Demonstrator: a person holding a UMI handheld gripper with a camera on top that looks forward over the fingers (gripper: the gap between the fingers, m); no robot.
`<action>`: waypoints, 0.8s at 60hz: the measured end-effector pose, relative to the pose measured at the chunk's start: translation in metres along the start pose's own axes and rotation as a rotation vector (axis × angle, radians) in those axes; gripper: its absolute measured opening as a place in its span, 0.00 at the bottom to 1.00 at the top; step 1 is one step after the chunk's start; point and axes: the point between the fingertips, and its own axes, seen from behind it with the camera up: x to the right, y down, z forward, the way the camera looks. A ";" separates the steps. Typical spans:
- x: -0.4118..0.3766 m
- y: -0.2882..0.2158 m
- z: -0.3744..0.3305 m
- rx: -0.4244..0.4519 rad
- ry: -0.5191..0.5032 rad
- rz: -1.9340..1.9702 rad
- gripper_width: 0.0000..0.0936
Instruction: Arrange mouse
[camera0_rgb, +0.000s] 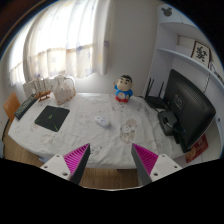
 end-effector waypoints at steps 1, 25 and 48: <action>-0.005 0.001 0.001 0.003 -0.003 0.003 0.91; -0.062 0.025 0.079 0.157 -0.051 0.041 0.91; -0.062 0.022 0.185 0.225 -0.064 0.020 0.91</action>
